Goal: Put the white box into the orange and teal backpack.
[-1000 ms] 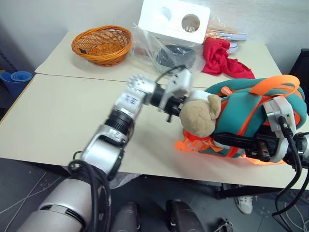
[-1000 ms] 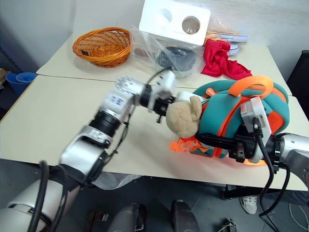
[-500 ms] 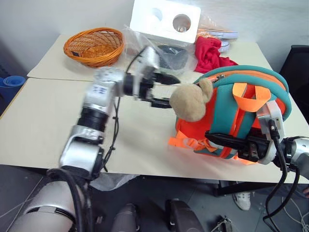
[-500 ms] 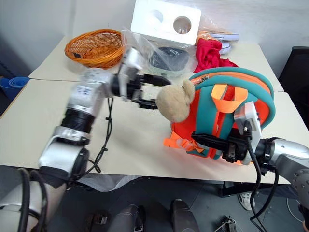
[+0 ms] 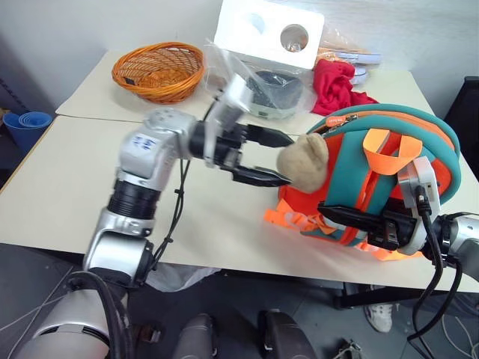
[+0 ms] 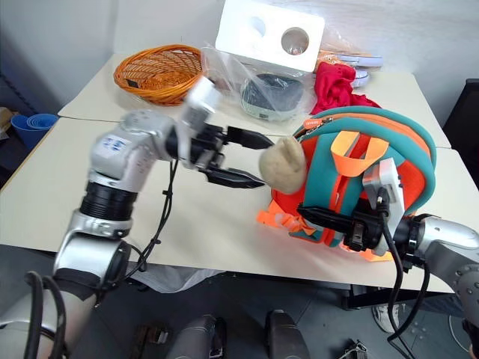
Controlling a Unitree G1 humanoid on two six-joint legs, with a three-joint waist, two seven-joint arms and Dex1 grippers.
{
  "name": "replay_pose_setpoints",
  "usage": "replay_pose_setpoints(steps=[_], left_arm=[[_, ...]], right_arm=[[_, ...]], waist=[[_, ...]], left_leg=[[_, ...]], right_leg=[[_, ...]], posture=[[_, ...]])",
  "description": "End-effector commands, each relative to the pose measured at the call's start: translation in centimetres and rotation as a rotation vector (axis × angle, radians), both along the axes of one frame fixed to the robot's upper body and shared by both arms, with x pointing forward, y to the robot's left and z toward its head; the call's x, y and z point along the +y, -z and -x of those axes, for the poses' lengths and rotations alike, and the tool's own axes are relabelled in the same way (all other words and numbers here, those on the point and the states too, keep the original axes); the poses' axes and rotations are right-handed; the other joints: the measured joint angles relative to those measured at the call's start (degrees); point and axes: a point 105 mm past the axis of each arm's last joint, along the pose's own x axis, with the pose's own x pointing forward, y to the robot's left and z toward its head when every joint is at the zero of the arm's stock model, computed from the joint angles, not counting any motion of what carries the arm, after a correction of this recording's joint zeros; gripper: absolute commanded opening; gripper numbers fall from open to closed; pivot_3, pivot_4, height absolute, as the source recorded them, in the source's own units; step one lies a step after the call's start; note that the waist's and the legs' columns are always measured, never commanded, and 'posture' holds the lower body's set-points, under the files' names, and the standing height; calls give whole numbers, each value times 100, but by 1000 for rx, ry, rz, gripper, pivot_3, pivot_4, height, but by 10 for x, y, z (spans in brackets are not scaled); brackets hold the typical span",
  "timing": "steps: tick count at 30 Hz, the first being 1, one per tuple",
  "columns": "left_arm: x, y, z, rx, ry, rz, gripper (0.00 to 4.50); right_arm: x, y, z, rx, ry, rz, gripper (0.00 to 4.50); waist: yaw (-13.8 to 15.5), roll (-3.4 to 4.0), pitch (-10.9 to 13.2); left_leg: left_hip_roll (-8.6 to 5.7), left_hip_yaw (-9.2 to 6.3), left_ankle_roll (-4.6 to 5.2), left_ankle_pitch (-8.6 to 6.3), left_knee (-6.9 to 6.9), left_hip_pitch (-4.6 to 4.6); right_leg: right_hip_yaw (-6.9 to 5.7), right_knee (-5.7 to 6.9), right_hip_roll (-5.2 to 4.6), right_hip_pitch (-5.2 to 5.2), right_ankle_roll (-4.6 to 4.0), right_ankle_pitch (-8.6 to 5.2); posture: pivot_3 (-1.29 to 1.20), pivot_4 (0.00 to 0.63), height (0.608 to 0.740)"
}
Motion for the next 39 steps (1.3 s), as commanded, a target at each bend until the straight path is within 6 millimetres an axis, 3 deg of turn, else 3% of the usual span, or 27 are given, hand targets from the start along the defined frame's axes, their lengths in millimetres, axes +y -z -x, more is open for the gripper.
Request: replay_pose_setpoints(steps=[1, 5, 14, 19, 22, 28, 32, 35, 39], left_arm=[[-12, 0, -14, -99, -103, 16, 4459], [-17, -3, -24, -84, -168, 76, 4459], [-12, -14, -21, -7, -155, 163, 1912], [13, -29, -27, 11, -156, 175, 675], [36, -30, -35, 10, -178, 104, 317], [79, -10, -61, -105, -282, -77, 234], [92, 48, -73, -308, -297, -344, 234], [75, 73, -71, -381, -254, -379, 234], [34, 94, -57, -416, -189, -314, 234]], right_arm=[[7, -12, 7, -53, -27, -37, 0], [7, -12, 9, -49, -18, -50, 0], [3, -6, 9, -36, 24, -58, 0], [-6, -3, 9, -29, 64, -49, 0], [-14, -3, 10, -31, 92, -41, 0], [-27, -5, 13, -34, 137, -43, 0], [-33, -4, 17, -33, 154, -36, 0], [-35, -2, 16, -32, 158, -28, 0], [-40, 0, 9, -47, 187, 0, 0]], waist=[[-8, 0, 0], [-7, 0, 0], [-1, 0, 0], [-5, 0, 0], [-18, 0, 0], [-16, 1, 0], [-1, 1, -2], [6, 0, -2], [16, -1, -2]], left_leg=[[0, 2, 0, 0, -1, 0], [5, 1, 0, 0, -1, 0], [6, 1, 0, 0, -1, -1], [6, 1, -1, 1, -1, -1], [6, 2, -2, 1, -1, 0], [10, 8, -3, 1, -2, 5], [11, 8, -3, 0, -4, 3], [11, 9, -2, 0, -2, 4], [8, 8, 2, -3, 1, -2]], right_leg=[[2, 1, 2, -2, 0, 0], [2, 2, 8, -3, 0, 0], [1, 1, 7, -3, 0, 0], [0, 1, 10, -3, 0, 0], [0, 2, 16, -4, 0, 0], [1, 2, 41, -3, 0, 0], [5, -4, 28, -3, 0, 0], [5, -2, 15, -2, -1, 0], [4, -2, 7, -2, 0, 0]], posture=[[0, 150, 740], [0, 150, 740], [0, 150, 740], [0, 150, 740], [0, 150, 740], [0, 150, 740], [0, 150, 740], [0, 150, 740], [0, 150, 740]])
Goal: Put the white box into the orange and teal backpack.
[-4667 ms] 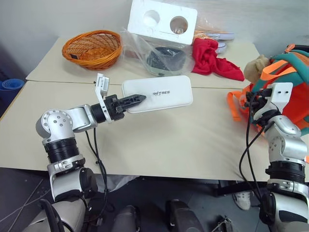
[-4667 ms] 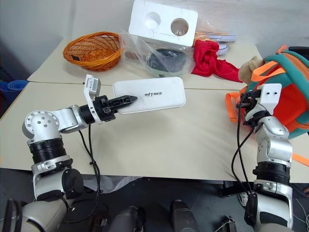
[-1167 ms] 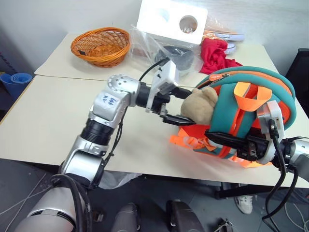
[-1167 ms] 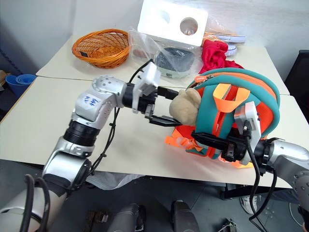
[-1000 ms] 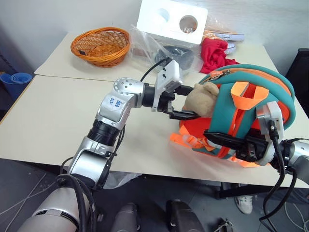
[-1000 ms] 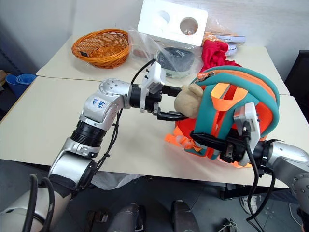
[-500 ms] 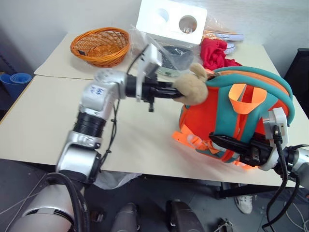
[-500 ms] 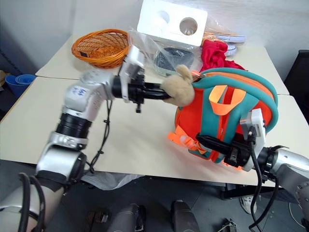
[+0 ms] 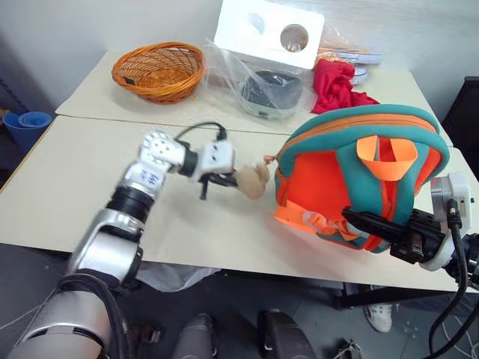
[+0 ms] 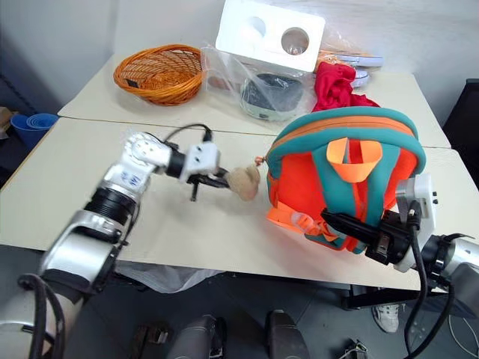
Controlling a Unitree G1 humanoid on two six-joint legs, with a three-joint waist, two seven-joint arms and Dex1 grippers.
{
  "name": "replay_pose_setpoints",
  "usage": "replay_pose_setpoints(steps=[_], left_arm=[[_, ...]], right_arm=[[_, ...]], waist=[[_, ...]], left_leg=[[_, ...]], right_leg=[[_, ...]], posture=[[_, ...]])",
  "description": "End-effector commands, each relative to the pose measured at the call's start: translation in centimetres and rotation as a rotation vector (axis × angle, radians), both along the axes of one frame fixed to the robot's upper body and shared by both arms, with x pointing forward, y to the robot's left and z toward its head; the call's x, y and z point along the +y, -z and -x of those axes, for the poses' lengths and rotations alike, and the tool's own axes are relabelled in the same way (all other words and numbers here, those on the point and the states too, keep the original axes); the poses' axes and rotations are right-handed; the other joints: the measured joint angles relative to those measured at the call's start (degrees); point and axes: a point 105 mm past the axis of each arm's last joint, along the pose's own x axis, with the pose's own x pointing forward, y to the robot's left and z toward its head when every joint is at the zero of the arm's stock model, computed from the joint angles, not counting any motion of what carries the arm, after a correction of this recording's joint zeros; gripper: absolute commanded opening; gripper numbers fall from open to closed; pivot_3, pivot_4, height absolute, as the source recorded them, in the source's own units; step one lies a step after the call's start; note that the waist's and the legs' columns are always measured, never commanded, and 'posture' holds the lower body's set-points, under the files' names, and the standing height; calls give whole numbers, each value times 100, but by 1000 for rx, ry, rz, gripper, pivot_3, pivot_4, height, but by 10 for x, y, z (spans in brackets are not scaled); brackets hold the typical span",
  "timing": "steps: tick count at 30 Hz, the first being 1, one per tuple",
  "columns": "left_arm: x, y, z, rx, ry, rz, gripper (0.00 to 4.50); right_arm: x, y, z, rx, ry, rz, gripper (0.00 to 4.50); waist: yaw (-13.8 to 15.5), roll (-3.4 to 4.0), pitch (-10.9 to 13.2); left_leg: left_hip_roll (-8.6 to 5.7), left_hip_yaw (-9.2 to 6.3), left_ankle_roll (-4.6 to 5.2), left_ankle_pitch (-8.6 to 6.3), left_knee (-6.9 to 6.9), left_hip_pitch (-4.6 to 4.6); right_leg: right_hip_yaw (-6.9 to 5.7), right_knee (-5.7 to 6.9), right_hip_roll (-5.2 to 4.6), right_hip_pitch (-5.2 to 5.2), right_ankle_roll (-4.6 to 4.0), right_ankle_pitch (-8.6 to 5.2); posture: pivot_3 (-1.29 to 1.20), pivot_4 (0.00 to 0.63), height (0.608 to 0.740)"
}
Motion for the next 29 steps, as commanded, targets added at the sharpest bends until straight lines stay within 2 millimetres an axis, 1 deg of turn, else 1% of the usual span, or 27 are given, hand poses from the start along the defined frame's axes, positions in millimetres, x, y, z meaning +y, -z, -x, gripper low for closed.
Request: replay_pose_setpoints(steps=[1, 2, 4, 5, 6, 8, 9, 11, 15, 17, 19, 20, 23, 25, 26, 29], left_arm=[[-28, 3, 11, -44, 55, 44, 234], [-34, 5, 15, -33, 64, 62, 234], [-38, 8, 18, -23, 59, 77, 234], [-38, 9, 18, -19, 51, 79, 234], [-32, 10, 16, -4, 28, 84, 234], [-16, 8, 13, 46, -21, 98, 911], [-8, 6, 12, 76, -42, 108, 1079], [8, 0, 11, 143, -83, 144, 1758], [53, -25, 13, 295, -172, 269, 3068], [72, -38, 20, 345, -187, 315, 3656], [92, -58, 31, 399, -186, 378, 4293], [100, -69, 36, 421, -184, 412, 4462], [115, -97, 45, 437, -201, 500, 4462], [120, -107, 48, 422, -220, 540, 4462], [122, -106, 47, 407, -236, 549, 4462], [117, -87, 42, 365, -307, 537, 4462]], right_arm=[[-9, -8, -6, -68, 41, 42, 0], [-11, -7, -9, -75, 58, 56, 0], [-16, -4, -14, -84, 94, 97, 0], [-18, -2, -16, -85, 105, 115, 0], [-23, 0, -18, -84, 121, 145, 0], [-35, 4, -20, -71, 149, 190, 637], [-41, 5, -19, -61, 154, 205, 817], [-53, 3, -14, -45, 152, 228, 1531], [-96, -17, 4, -6, 195, 251, 2929], [-113, -28, 16, 22, 204, 241, 3553], [-133, -41, 27, 42, 241, 223, 4261], [-142, -47, 30, 47, 264, 210, 4472], [-158, -56, 33, 32, 315, 199, 4472], [-166, -54, 27, -6, 363, 220, 4472], [-168, -49, 23, -12, 389, 215, 4472], [-163, -32, 14, -20, 412, 198, 4472]], waist=[[2, 0, 0], [1, 0, 0], [1, 0, 0], [0, 0, -1], [0, 0, -1], [-1, 0, -1], [-14, 0, -1], [-25, 0, -1], [-23, 3, -2], [-19, 2, -2], [-18, 2, -2], [-19, 2, -2], [-22, 1, -2], [-26, 0, -3], [-28, 1, -3], [-32, 0, -4]], left_leg=[[-1, 0, 0, 0, 0, 0], [-1, 0, 2, -1, 0, 0], [-1, 0, 1, -1, 1, 0], [-1, 0, 1, -1, 1, 1], [-1, 0, 1, -1, 2, 2], [-1, 0, 1, 0, 3, 2], [0, 0, 1, 0, 3, 3], [3, 2, 1, -1, 2, 5], [7, 3, 1, 0, 0, 6], [9, 5, 1, 0, 0, 7], [9, 1, 0, -1, -1, 8], [9, 1, 0, -1, -2, 8], [8, 2, 0, -1, -1, 8], [8, 2, -1, -1, -1, 13], [6, 1, -1, -1, 1, 16], [5, 0, -3, -2, 0, 21]], right_leg=[[0, -1, 0, 0, 0, 0], [0, -1, 0, 0, 0, 0], [0, 1, 1, 0, 1, 0], [0, 3, 1, 0, 0, 0], [0, 4, 2, 0, 1, 0], [0, 7, 5, 0, 0, 0], [-1, 7, 6, 0, 0, 0], [0, 7, 18, -1, 0, 0], [-3, 9, 34, -2, 0, 0], [-4, 8, 35, -2, 0, 0], [-6, 4, 34, 1, 0, 0], [-5, 3, 32, 2, 0, 0], [-8, 1, 20, 3, 0, 0], [-9, 3, 14, 5, -1, 0], [-8, 4, 13, 8, -1, 0], [-4, 6, 10, 13, -1, 0]], posture=[[0, 150, 740], [0, 150, 740], [0, 150, 740], [0, 150, 740], [0, 150, 740], [0, 150, 740], [0, 150, 740], [0, 150, 740], [0, 150, 740], [0, 150, 740], [0, 150, 740], [0, 150, 740], [0, 150, 740], [0, 150, 740], [0, 150, 740], [0, 150, 740]])
